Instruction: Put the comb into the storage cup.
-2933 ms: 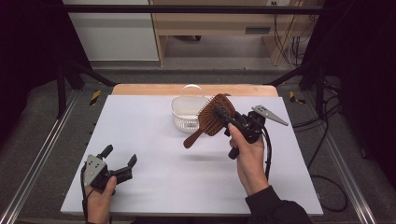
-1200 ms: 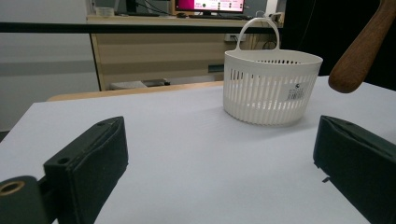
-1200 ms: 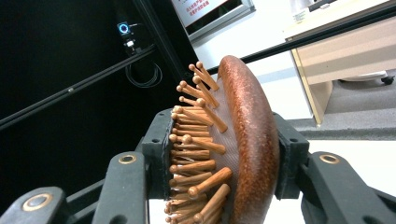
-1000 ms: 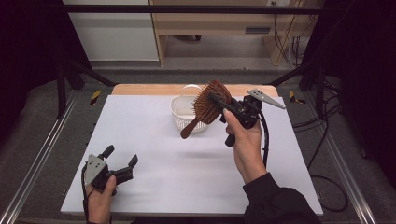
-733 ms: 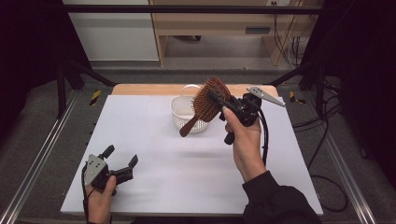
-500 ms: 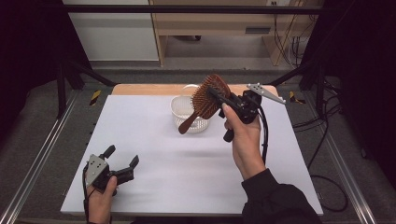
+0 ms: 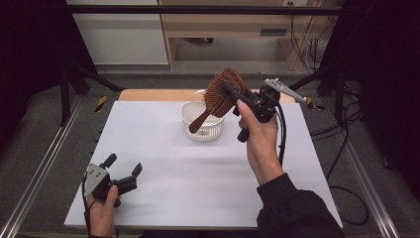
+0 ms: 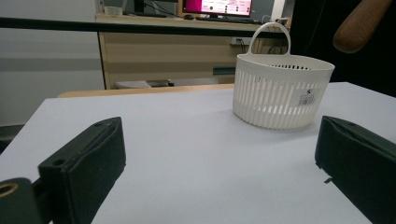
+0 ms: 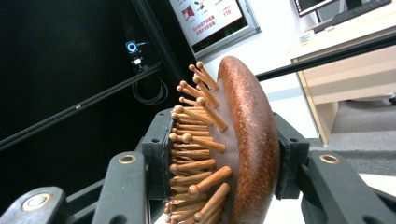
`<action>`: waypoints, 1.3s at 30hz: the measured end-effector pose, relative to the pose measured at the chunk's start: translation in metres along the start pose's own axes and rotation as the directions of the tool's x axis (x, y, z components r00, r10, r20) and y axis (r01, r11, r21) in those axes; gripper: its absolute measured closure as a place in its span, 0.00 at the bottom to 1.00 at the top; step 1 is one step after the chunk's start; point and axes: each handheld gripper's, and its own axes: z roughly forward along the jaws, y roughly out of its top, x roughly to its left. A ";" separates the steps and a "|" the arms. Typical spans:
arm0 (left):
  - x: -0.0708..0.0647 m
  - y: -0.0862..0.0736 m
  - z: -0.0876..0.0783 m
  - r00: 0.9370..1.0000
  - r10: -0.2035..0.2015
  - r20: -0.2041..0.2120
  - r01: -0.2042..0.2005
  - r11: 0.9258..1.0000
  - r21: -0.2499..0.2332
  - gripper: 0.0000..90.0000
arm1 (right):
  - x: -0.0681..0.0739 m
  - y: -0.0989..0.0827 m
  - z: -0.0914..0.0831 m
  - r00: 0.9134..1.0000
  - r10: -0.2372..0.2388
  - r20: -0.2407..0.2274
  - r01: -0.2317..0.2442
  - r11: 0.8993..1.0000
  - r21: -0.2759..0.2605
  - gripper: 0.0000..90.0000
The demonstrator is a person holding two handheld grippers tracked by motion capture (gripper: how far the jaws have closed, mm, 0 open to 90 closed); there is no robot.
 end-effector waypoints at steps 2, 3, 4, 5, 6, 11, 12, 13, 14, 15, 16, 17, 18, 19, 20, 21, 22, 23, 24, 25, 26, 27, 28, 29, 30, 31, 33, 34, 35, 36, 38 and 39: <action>0.000 0.000 0.000 1.000 -0.002 0.001 0.002 1.000 0.000 0.02 | 0.000 0.004 0.003 1.000 -0.004 0.010 0.004 1.000 -0.006 0.57; 0.000 0.000 0.000 1.000 -0.002 0.000 0.002 1.000 0.000 0.02 | 0.000 0.005 0.004 1.000 -0.002 0.010 0.002 1.000 -0.008 0.57; 0.000 0.000 0.000 1.000 -0.001 0.000 0.001 1.000 0.000 0.02 | 0.000 0.006 0.005 1.000 -0.001 0.011 0.001 1.000 -0.009 0.57; 0.001 0.000 0.000 1.000 -0.002 0.000 0.002 1.000 0.000 0.02 | 0.000 0.007 0.007 1.000 0.000 0.014 0.000 1.000 -0.010 0.57; 0.001 0.000 0.000 1.000 -0.002 0.000 0.002 1.000 0.000 0.02 | 0.000 0.008 0.009 1.000 -0.007 0.017 0.007 1.000 -0.008 0.57; 0.002 -0.001 0.000 1.000 0.000 -0.007 0.000 1.000 0.001 0.02 | -0.003 0.010 0.018 0.999 -0.017 0.034 0.017 1.000 -0.002 0.57; 0.002 -0.001 0.000 1.000 0.000 -0.008 0.000 1.000 0.001 0.02 | -0.004 0.012 0.020 0.999 -0.017 0.035 0.017 1.000 -0.003 0.57; 0.002 -0.001 0.000 1.000 -0.001 -0.004 0.001 1.000 0.002 0.02 | -0.005 0.013 0.022 0.999 -0.018 0.037 0.018 1.000 -0.004 0.57; 0.002 -0.001 0.000 1.000 -0.001 -0.003 0.001 1.000 0.002 0.02 | -0.007 0.014 0.025 0.999 -0.019 0.043 0.020 1.000 -0.003 0.57; 0.002 -0.001 0.001 1.000 0.000 -0.002 0.000 1.000 0.003 0.02 | -0.008 0.015 0.026 0.999 -0.018 0.048 0.019 1.000 -0.003 0.57; 0.002 -0.001 0.001 1.000 0.000 -0.002 0.000 1.000 0.004 0.02 | -0.009 0.016 0.028 0.998 -0.024 0.052 0.024 1.000 -0.003 0.57; 0.002 -0.001 0.001 1.000 0.001 -0.001 -0.001 1.000 0.006 0.02 | -0.010 0.017 0.030 0.998 -0.025 0.055 0.025 1.000 -0.004 0.57; 0.002 -0.001 0.001 1.000 0.000 -0.001 0.000 1.000 0.006 0.02 | -0.011 0.017 0.031 0.998 -0.022 0.055 0.022 1.000 -0.006 0.57; 0.002 -0.001 0.001 1.000 0.000 0.000 0.000 1.000 0.006 0.02 | -0.012 0.018 0.032 0.998 -0.021 0.058 0.021 1.000 -0.009 0.57; 0.002 -0.001 0.001 1.000 0.001 0.000 -0.001 1.000 0.005 0.02 | -0.013 0.018 0.033 0.998 -0.022 0.061 0.022 1.000 -0.010 0.57; 0.002 -0.002 0.001 1.000 0.000 0.000 0.000 1.000 0.005 0.02 | -0.014 0.019 0.034 0.998 -0.023 0.065 0.024 1.000 -0.011 0.57; 0.002 -0.002 0.001 1.000 0.000 0.000 0.000 1.000 0.006 0.02 | -0.015 0.019 0.036 0.997 -0.021 0.069 0.022 1.000 -0.013 0.57; 0.002 -0.002 0.001 1.000 -0.001 0.000 0.001 1.000 0.008 0.02 | -0.015 0.020 0.036 0.997 -0.022 0.071 0.023 1.000 -0.013 0.57; 0.002 -0.002 0.001 1.000 -0.002 0.000 0.002 1.000 0.007 0.02 | -0.017 0.020 0.037 0.997 -0.023 0.076 0.024 1.000 -0.013 0.57; 0.003 -0.002 0.001 1.000 -0.002 0.000 0.002 1.000 0.007 0.02 | -0.018 0.019 0.038 0.997 -0.023 0.079 0.024 1.000 -0.013 0.57; 0.002 -0.002 0.001 1.000 -0.002 0.001 0.002 1.000 0.006 0.02 | -0.019 0.019 0.039 0.996 -0.024 0.083 0.025 1.000 -0.012 0.57; 0.002 -0.002 0.001 1.000 -0.002 0.002 0.002 1.000 0.005 0.02 | -0.021 0.018 0.040 0.996 -0.026 0.088 0.027 1.000 -0.008 0.57; 0.002 -0.002 0.001 1.000 -0.003 0.003 0.003 1.000 0.005 0.02 | -0.022 0.018 0.040 0.995 -0.026 0.094 0.026 1.000 -0.004 0.57; 0.002 -0.002 0.001 1.000 -0.007 0.004 0.007 1.000 0.005 0.02 | -0.024 0.017 0.041 0.995 -0.028 0.099 0.028 1.000 -0.001 0.57; 0.002 -0.002 0.001 1.000 -0.007 0.004 0.007 1.000 0.005 0.02 | -0.025 0.017 0.042 0.995 -0.027 0.101 0.028 1.000 0.000 0.57; 0.002 -0.002 0.001 1.000 -0.009 0.005 0.009 1.000 0.004 0.02 | -0.026 0.017 0.042 0.995 -0.028 0.101 0.028 1.000 -0.002 0.57; 0.002 -0.002 0.002 1.000 -0.012 0.006 0.012 1.000 0.005 0.02 | -0.028 0.016 0.043 0.994 -0.032 0.101 0.032 0.999 -0.005 0.57; 0.003 -0.002 0.002 1.000 -0.011 0.005 0.011 1.000 0.005 0.02 | -0.028 0.016 0.042 0.994 -0.031 0.104 0.032 0.999 -0.008 0.57; 0.003 -0.002 0.002 1.000 -0.008 0.000 0.008 1.000 0.005 0.02 | -0.029 0.015 0.042 0.994 -0.029 0.106 0.031 0.999 -0.009 0.57; 0.002 -0.002 0.002 1.000 -0.014 0.004 0.014 1.000 0.004 0.02 | -0.030 0.016 0.041 0.993 -0.027 0.112 0.028 1.000 -0.008 0.57; 0.002 -0.001 0.001 1.000 -0.009 0.005 0.009 1.000 0.001 0.02 | -0.030 0.017 0.040 0.992 -0.038 0.120 0.040 0.999 -0.009 0.57; 0.002 -0.001 0.001 1.000 -0.007 0.007 0.007 1.000 0.001 0.02 | -0.030 0.018 0.039 0.991 -0.044 0.125 0.046 0.999 -0.012 0.57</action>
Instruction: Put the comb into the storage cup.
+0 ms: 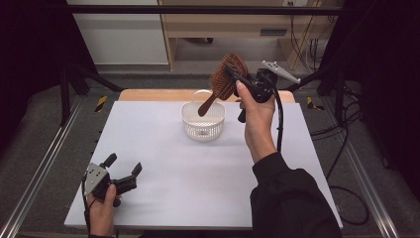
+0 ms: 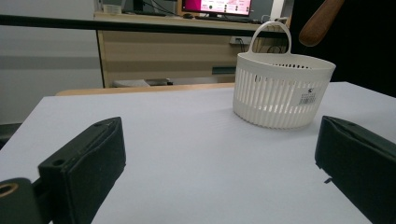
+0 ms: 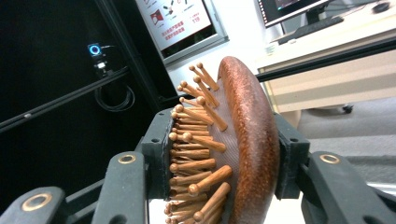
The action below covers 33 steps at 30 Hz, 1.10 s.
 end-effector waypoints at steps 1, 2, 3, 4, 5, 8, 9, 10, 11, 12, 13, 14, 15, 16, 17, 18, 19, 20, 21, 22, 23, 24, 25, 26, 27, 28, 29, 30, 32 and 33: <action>0.000 0.000 0.000 1.000 -0.001 0.001 0.001 1.000 0.001 0.02 | -0.001 0.000 -0.001 1.000 -0.003 0.004 0.004 1.000 -0.007 0.57; 0.000 0.000 0.000 1.000 0.000 0.002 0.000 1.000 0.001 0.02 | -0.001 0.000 -0.001 1.000 -0.003 0.003 0.003 1.000 -0.009 0.57; 0.000 0.000 0.000 1.000 0.000 0.003 0.000 1.000 0.002 0.02 | -0.002 0.000 -0.002 1.000 -0.003 0.004 0.003 1.000 -0.009 0.57; -0.001 -0.001 0.000 1.000 0.000 0.006 0.000 1.000 0.003 0.02 | -0.002 0.000 -0.002 1.000 -0.005 0.006 0.005 1.000 -0.009 0.57; -0.001 -0.001 0.001 1.000 0.002 0.007 -0.002 1.000 0.003 0.02 | -0.003 -0.001 -0.001 1.000 -0.007 0.007 0.007 1.000 -0.011 0.57; -0.001 -0.001 0.000 1.000 0.008 0.007 -0.008 1.000 0.001 0.02 | -0.005 -0.001 0.002 1.000 -0.002 0.010 0.002 1.000 -0.016 0.57; -0.001 -0.001 0.000 1.000 0.006 0.007 -0.006 1.000 0.001 0.02 | -0.005 -0.002 0.003 1.000 -0.004 0.011 0.004 1.000 -0.018 0.57; 0.000 -0.001 0.000 1.000 0.003 0.006 -0.003 1.000 0.000 0.02 | -0.005 -0.002 0.004 1.000 -0.003 0.009 0.003 1.000 -0.018 0.57; 0.000 -0.001 0.000 1.000 0.001 0.004 -0.001 1.000 -0.001 0.02 | -0.005 -0.003 0.004 1.000 -0.003 0.010 0.003 1.000 -0.016 0.57; 0.000 -0.001 0.000 1.000 0.000 0.003 0.000 1.000 -0.003 0.02 | -0.005 -0.004 0.005 1.000 -0.011 0.010 0.011 1.000 -0.018 0.57; 0.001 -0.001 0.001 1.000 0.000 0.002 0.000 1.000 -0.003 0.02 | -0.006 -0.004 0.006 1.000 -0.015 0.010 0.015 1.000 -0.017 0.57; 0.001 -0.002 0.001 1.000 0.000 0.001 0.000 1.000 -0.001 0.02 | -0.006 -0.005 0.006 1.000 -0.023 0.013 0.023 1.000 -0.018 0.57; 0.001 -0.002 0.001 1.000 -0.006 -0.001 0.006 1.000 -0.001 0.02 | -0.007 -0.006 0.007 1.000 -0.024 0.017 0.024 1.000 -0.017 0.57; 0.002 -0.002 0.001 1.000 -0.007 0.000 0.007 1.000 -0.001 0.02 | -0.008 -0.007 0.007 0.999 -0.026 0.019 0.026 1.000 -0.018 0.57; 0.002 -0.002 0.001 1.000 -0.006 -0.002 0.006 1.000 -0.002 0.02 | -0.009 -0.009 0.008 1.000 -0.019 0.020 0.020 1.000 -0.016 0.57; 0.002 -0.002 0.000 1.000 -0.006 -0.003 0.006 1.000 -0.003 0.02 | -0.010 -0.010 0.008 1.000 -0.013 0.021 0.013 1.000 -0.015 0.57; 0.002 -0.002 0.000 1.000 -0.007 -0.003 0.007 1.000 -0.003 0.02 | -0.010 -0.010 0.009 1.000 -0.010 0.023 0.010 1.000 -0.015 0.57; 0.001 -0.002 0.000 1.000 -0.007 -0.003 0.007 1.000 -0.003 0.02 | -0.011 -0.012 0.009 1.000 -0.012 0.026 0.012 1.000 -0.016 0.57; 0.001 -0.002 0.000 1.000 -0.006 0.000 0.006 1.000 -0.003 0.02 | -0.012 -0.012 0.009 0.999 -0.010 0.031 0.011 1.000 -0.015 0.57; 0.000 -0.001 0.000 1.000 -0.005 0.001 0.005 1.000 -0.003 0.02 | -0.013 -0.013 0.009 0.999 -0.007 0.033 0.008 1.000 -0.015 0.57; 0.000 -0.001 0.001 1.000 -0.007 0.005 0.007 1.000 -0.003 0.02 | -0.014 -0.013 0.009 0.999 -0.003 0.034 0.003 1.000 -0.015 0.57; 0.000 -0.001 0.001 1.000 -0.018 0.013 0.018 1.000 -0.006 0.02 | -0.016 -0.014 0.009 0.999 0.003 0.032 -0.002 1.000 -0.018 0.57; 0.000 -0.001 0.001 0.999 -0.027 0.021 0.027 1.000 -0.009 0.02 | -0.017 -0.014 0.008 0.999 0.008 0.032 -0.007 1.000 -0.020 0.57; 0.000 -0.001 0.001 0.999 -0.033 0.024 0.033 0.999 -0.009 0.02 | -0.017 -0.014 0.008 0.999 0.010 0.032 -0.009 1.000 -0.021 0.57; 0.000 -0.001 0.001 0.999 -0.029 0.023 0.029 1.000 -0.007 0.02 | -0.018 -0.015 0.008 0.999 0.010 0.036 -0.009 1.000 -0.022 0.57; 0.001 -0.002 0.001 0.999 -0.028 0.022 0.029 1.000 -0.007 0.02 | -0.018 -0.015 0.008 0.999 0.010 0.037 -0.009 1.000 -0.024 0.57; 0.001 -0.002 0.001 0.999 -0.029 0.021 0.029 1.000 -0.007 0.02 | -0.019 -0.016 0.009 0.999 0.013 0.038 -0.012 1.000 -0.025 0.57; 0.002 -0.001 0.001 0.999 -0.030 0.019 0.031 0.999 -0.010 0.02 | -0.019 -0.016 0.009 0.999 0.014 0.038 -0.013 1.000 -0.024 0.57; 0.002 -0.001 0.000 0.999 -0.032 0.017 0.032 0.999 -0.012 0.02 | -0.019 -0.018 0.011 0.999 0.016 0.041 -0.015 1.000 -0.021 0.57; 0.002 -0.001 0.000 0.999 -0.030 0.016 0.030 0.999 -0.012 0.02 | -0.019 -0.019 0.012 0.999 0.014 0.041 -0.013 1.000 -0.020 0.57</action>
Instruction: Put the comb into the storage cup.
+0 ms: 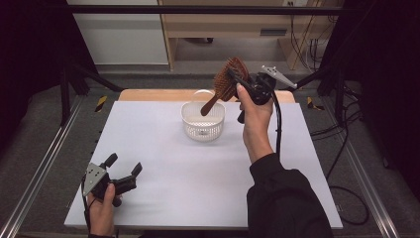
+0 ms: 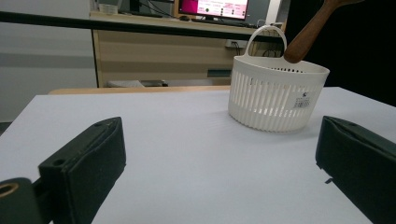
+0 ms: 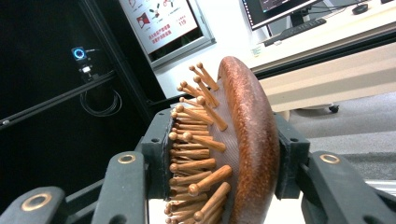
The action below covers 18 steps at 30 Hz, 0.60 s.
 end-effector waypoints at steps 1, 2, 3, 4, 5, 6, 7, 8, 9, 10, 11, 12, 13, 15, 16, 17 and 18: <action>0.000 0.000 0.000 1.000 0.000 -0.001 0.000 1.000 -0.002 0.02 | 0.001 -0.001 0.001 1.000 0.006 -0.001 -0.006 1.000 0.003 0.57; 0.000 0.000 0.000 1.000 -0.004 0.000 0.004 1.000 -0.002 0.02 | 0.001 -0.002 0.001 1.000 0.007 -0.003 -0.007 1.000 0.001 0.57; 0.000 0.000 0.000 1.000 -0.008 0.001 0.008 1.000 -0.005 0.02 | 0.002 -0.002 0.001 1.000 0.009 -0.004 -0.009 1.000 -0.001 0.57; 0.001 0.000 -0.001 1.000 -0.008 0.002 0.008 1.000 -0.005 0.02 | 0.002 -0.002 0.001 1.000 0.008 -0.004 -0.008 1.000 -0.001 0.57; 0.001 0.000 -0.001 1.000 -0.007 0.002 0.007 1.000 -0.006 0.02 | 0.003 -0.003 0.001 1.000 0.008 -0.003 -0.008 1.000 -0.001 0.57; 0.001 0.000 -0.001 1.000 -0.007 0.002 0.007 1.000 -0.005 0.02 | 0.003 -0.003 0.001 1.000 0.006 -0.002 -0.006 1.000 -0.002 0.57; 0.001 0.000 -0.001 1.000 -0.008 0.003 0.008 1.000 -0.006 0.02 | 0.004 -0.004 0.001 1.000 0.006 0.000 -0.006 1.000 -0.003 0.57; 0.001 0.000 -0.001 1.000 -0.006 0.002 0.006 1.000 -0.006 0.02 | 0.004 -0.005 0.002 1.000 0.004 0.001 -0.004 1.000 -0.003 0.57; 0.001 0.000 -0.001 1.000 -0.005 0.003 0.005 1.000 -0.008 0.02 | 0.004 -0.006 0.002 1.000 0.006 0.001 -0.006 1.000 -0.003 0.57; 0.001 0.001 -0.001 1.000 -0.005 0.003 0.005 1.000 -0.008 0.02 | 0.004 -0.007 0.003 1.000 0.007 0.000 -0.007 1.000 -0.003 0.57; 0.002 0.001 -0.001 1.000 -0.005 0.000 0.005 1.000 -0.008 0.02 | 0.004 -0.008 0.004 1.000 0.007 0.000 -0.007 1.000 0.001 0.57; 0.002 0.001 -0.001 1.000 -0.005 -0.008 0.005 1.000 -0.007 0.02 | 0.004 -0.010 0.005 1.000 0.007 0.001 -0.007 1.000 0.004 0.57; 0.003 0.001 -0.002 1.000 -0.012 -0.012 0.012 1.000 -0.010 0.02 | 0.004 -0.011 0.006 1.000 0.002 0.000 -0.002 1.000 0.007 0.57; 0.005 0.001 -0.002 1.000 -0.012 -0.015 0.012 1.000 -0.013 0.02 | 0.003 -0.014 0.007 1.000 0.006 0.002 -0.006 1.000 0.008 0.57; 0.005 0.001 -0.003 1.000 -0.012 -0.016 0.012 1.000 -0.013 0.02 | 0.003 -0.015 0.008 1.000 0.009 0.001 -0.009 1.000 0.010 0.57; 0.006 0.001 -0.003 1.000 -0.015 -0.017 0.015 1.000 -0.014 0.02 | 0.003 -0.017 0.009 1.000 0.011 -0.001 -0.011 1.000 0.011 0.57; 0.006 0.001 -0.003 1.000 -0.016 -0.022 0.015 1.000 -0.016 0.02 | 0.003 -0.018 0.008 1.000 0.009 -0.006 -0.008 1.000 0.004 0.57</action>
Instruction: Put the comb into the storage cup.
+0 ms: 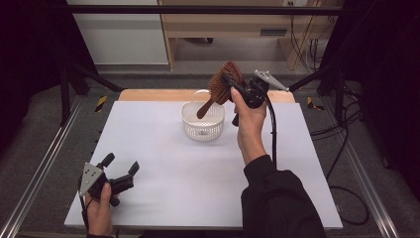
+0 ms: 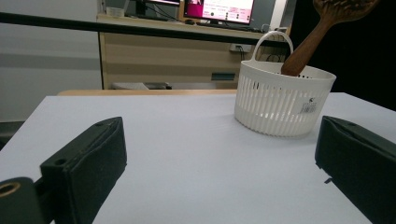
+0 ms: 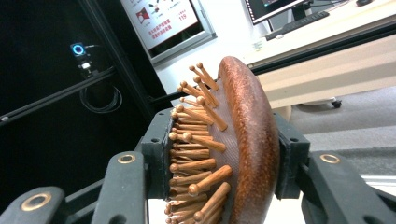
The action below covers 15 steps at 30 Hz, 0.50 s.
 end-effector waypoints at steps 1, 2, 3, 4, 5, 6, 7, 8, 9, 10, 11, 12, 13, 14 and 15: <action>0.000 0.000 0.000 1.000 0.003 -0.004 -0.003 1.000 0.000 0.02 | 0.001 -0.001 -0.001 1.000 0.001 -0.008 -0.001 1.000 -0.004 0.57; 0.000 0.000 0.000 1.000 0.002 -0.003 -0.002 1.000 0.001 0.02 | 0.001 -0.002 -0.001 1.000 0.002 -0.010 -0.002 1.000 -0.008 0.57; 0.000 0.000 0.000 1.000 0.001 -0.002 -0.001 1.000 0.001 0.02 | 0.002 -0.003 -0.001 1.000 0.004 -0.007 -0.004 1.000 -0.006 0.56; 0.000 0.000 0.000 1.000 0.001 -0.001 -0.001 1.000 0.002 0.02 | 0.002 -0.003 -0.001 1.000 -0.001 -0.005 0.001 1.000 -0.004 0.56; 0.000 0.000 0.000 1.000 0.002 0.000 -0.002 1.000 0.001 0.02 | 0.002 -0.003 -0.001 1.000 -0.014 0.000 0.014 1.000 -0.003 0.57; 0.000 0.000 0.000 1.000 0.003 0.000 -0.003 1.000 0.001 0.02 | 0.002 -0.003 -0.001 1.000 -0.020 0.004 0.020 1.000 -0.004 0.56; -0.001 0.000 0.000 1.000 0.004 0.002 -0.004 1.000 0.000 0.02 | 0.002 -0.003 -0.001 1.000 -0.021 0.004 0.021 1.000 -0.006 0.56; -0.001 0.000 0.000 1.000 0.006 0.004 -0.006 1.000 0.001 0.02 | 0.001 -0.003 -0.001 1.000 -0.017 0.004 0.017 1.000 -0.006 0.56; -0.001 0.000 0.001 1.000 0.006 0.006 -0.006 1.000 0.002 0.02 | 0.001 -0.003 -0.001 1.000 -0.013 0.005 0.013 1.000 -0.005 0.56; -0.001 0.000 0.001 1.000 0.006 0.009 -0.006 1.000 0.004 0.02 | 0.000 -0.003 -0.001 1.000 -0.014 0.006 0.014 1.000 -0.003 0.56; -0.001 0.000 0.001 1.000 0.005 0.011 -0.005 1.000 0.005 0.02 | 0.000 -0.003 0.000 1.000 -0.010 0.008 0.010 1.000 -0.001 0.56; -0.002 0.000 0.001 1.000 0.008 0.013 -0.009 1.000 0.006 0.02 | -0.001 -0.004 0.000 1.000 -0.010 0.011 0.010 1.000 -0.001 0.56; -0.002 0.000 0.001 1.000 0.012 0.014 -0.012 1.000 0.007 0.02 | -0.002 -0.004 0.000 1.000 -0.009 0.013 0.009 1.000 -0.002 0.56; -0.003 0.000 0.001 1.000 0.014 0.015 -0.014 1.000 0.008 0.02 | -0.002 -0.005 0.001 1.000 -0.009 0.015 0.009 1.000 -0.002 0.56; -0.003 0.000 0.002 1.000 0.015 0.015 -0.015 1.000 0.008 0.02 | -0.002 -0.006 0.001 1.000 -0.008 0.017 0.008 1.000 -0.001 0.56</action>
